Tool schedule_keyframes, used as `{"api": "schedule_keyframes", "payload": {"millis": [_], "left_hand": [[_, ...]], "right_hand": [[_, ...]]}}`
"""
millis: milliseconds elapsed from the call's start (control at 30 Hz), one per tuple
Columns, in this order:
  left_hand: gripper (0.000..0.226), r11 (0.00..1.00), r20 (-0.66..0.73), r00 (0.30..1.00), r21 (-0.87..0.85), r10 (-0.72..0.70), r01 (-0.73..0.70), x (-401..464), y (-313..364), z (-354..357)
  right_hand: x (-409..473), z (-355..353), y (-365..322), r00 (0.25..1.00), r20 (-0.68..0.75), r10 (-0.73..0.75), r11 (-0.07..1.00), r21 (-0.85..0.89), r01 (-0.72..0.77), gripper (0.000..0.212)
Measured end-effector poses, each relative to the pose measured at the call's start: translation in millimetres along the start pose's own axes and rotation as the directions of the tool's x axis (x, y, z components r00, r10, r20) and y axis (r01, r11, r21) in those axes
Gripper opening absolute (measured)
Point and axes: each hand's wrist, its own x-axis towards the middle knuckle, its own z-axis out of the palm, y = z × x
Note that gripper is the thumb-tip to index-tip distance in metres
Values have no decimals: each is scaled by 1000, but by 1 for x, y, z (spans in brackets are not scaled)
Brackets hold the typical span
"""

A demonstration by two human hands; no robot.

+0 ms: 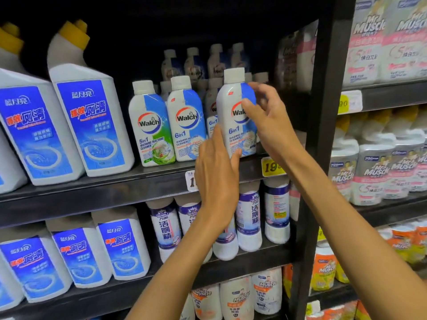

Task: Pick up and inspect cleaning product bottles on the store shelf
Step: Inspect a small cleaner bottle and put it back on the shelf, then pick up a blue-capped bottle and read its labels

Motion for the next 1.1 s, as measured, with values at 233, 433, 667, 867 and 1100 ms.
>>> {"api": "schedule_keyframes", "payload": {"millis": [233, 433, 667, 867, 1100], "left_hand": [[54, 985, -64, 997, 170, 36, -25, 6, -3, 0], [51, 998, -37, 999, 69, -7, 9, 8, -5, -7], [36, 999, 23, 999, 29, 23, -24, 4, -7, -16], [27, 971, -270, 941, -63, 206, -230, -61, -29, -20], [29, 983, 158, 986, -180, 56, -27, -157, -47, 36]], "right_hand": [[-5, -14, 12, 986, 165, -24, 971, -232, 63, 66], [-4, -2, 20, 990, 119, -81, 929, -350, 118, 73], [-9, 5, 16, 993, 111, -44, 908, -411, 86, 76], [-95, 0, 26, 850, -287, -442, 812, -530, 243, 22], [-166, -6, 85, 932, -355, 71, 785, -557, -272, 53]]}}
